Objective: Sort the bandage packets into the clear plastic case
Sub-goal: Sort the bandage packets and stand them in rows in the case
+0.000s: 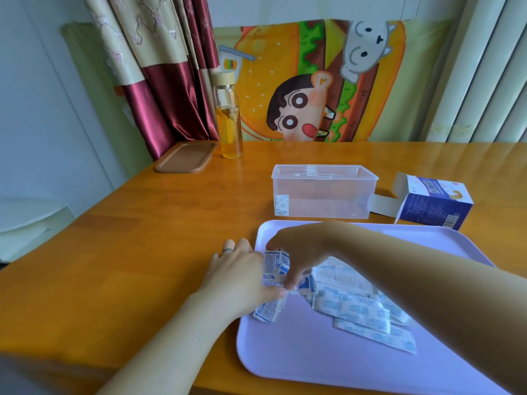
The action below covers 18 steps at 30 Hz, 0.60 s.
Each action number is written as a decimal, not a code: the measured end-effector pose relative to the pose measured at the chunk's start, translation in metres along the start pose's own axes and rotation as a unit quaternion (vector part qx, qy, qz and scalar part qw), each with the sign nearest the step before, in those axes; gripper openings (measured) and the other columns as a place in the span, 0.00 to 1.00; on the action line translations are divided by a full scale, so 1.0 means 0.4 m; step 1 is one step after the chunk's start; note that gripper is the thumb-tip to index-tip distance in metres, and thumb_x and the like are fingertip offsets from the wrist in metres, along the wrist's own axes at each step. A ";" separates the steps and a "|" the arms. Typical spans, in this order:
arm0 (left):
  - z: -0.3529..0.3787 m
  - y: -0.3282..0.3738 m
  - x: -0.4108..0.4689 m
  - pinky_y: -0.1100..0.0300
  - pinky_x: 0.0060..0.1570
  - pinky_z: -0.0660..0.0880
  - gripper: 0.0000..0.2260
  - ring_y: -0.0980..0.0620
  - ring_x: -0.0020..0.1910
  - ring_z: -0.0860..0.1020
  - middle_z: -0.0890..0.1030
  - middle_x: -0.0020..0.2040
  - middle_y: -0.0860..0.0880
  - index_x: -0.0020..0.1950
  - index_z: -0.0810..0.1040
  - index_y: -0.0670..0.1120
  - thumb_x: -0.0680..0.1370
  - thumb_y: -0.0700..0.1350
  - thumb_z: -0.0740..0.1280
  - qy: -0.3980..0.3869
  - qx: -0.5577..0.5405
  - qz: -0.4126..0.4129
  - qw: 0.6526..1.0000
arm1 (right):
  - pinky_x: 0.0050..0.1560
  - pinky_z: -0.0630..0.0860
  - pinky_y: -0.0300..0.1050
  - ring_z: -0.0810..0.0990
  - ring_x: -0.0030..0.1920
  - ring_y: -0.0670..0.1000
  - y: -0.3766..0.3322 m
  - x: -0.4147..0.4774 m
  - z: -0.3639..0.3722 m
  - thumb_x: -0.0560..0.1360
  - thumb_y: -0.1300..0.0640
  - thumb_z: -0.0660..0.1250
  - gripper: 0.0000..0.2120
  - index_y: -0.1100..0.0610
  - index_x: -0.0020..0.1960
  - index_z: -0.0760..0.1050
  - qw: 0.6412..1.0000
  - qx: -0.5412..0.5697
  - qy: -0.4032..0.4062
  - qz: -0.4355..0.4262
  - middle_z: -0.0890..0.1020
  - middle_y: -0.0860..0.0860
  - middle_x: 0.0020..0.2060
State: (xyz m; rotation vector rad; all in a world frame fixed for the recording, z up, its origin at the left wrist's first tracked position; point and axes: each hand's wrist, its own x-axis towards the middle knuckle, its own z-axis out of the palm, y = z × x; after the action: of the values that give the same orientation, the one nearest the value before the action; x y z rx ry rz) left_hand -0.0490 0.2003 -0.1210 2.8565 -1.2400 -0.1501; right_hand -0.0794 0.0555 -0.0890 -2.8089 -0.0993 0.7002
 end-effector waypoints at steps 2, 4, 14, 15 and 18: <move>-0.003 0.001 0.005 0.55 0.55 0.69 0.20 0.48 0.59 0.66 0.70 0.55 0.50 0.55 0.75 0.49 0.74 0.64 0.62 0.000 -0.030 0.012 0.999 | 0.39 0.72 0.42 0.77 0.35 0.49 0.014 -0.017 -0.002 0.69 0.55 0.73 0.09 0.50 0.36 0.73 0.998 0.017 0.056 0.000 0.79 0.47 0.31; -0.017 0.000 0.007 0.57 0.49 0.69 0.14 0.48 0.54 0.69 0.71 0.49 0.50 0.47 0.72 0.47 0.77 0.58 0.63 0.038 -0.086 0.039 0.995 | 0.40 0.74 0.44 0.80 0.39 0.50 0.028 -0.037 -0.008 0.68 0.52 0.74 0.10 0.54 0.45 0.75 0.990 0.038 0.134 0.012 0.81 0.50 0.39; -0.050 0.025 -0.061 0.71 0.34 0.70 0.06 0.64 0.38 0.78 0.79 0.46 0.57 0.56 0.74 0.53 0.80 0.45 0.62 0.040 -0.349 0.150 0.924 | 0.35 0.72 0.33 0.77 0.39 0.42 -0.001 -0.211 0.065 0.71 0.49 0.71 0.20 0.43 0.61 0.70 0.947 0.106 0.302 0.018 0.79 0.43 0.44; -0.039 0.032 -0.071 0.72 0.36 0.68 0.07 0.66 0.40 0.76 0.79 0.46 0.60 0.57 0.73 0.53 0.80 0.45 0.63 0.041 -0.347 0.159 0.923 | 0.37 0.72 0.34 0.77 0.40 0.43 -0.007 -0.222 0.083 0.72 0.49 0.70 0.20 0.42 0.61 0.69 0.951 0.089 0.296 0.019 0.79 0.43 0.46; -0.010 0.047 -0.092 0.74 0.38 0.66 0.11 0.70 0.42 0.74 0.77 0.46 0.63 0.59 0.69 0.54 0.78 0.45 0.65 0.032 -0.332 0.180 0.925 | 0.46 0.72 0.39 0.77 0.49 0.47 -0.009 -0.242 0.121 0.73 0.49 0.68 0.20 0.44 0.64 0.69 0.952 0.032 0.304 0.018 0.80 0.45 0.53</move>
State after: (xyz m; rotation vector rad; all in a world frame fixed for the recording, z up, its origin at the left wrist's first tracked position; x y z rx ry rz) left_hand -0.0873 0.2142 -0.1130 2.0172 -1.3481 -0.3790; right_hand -0.1876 0.0577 -0.0856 -2.8271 0.0842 -0.1739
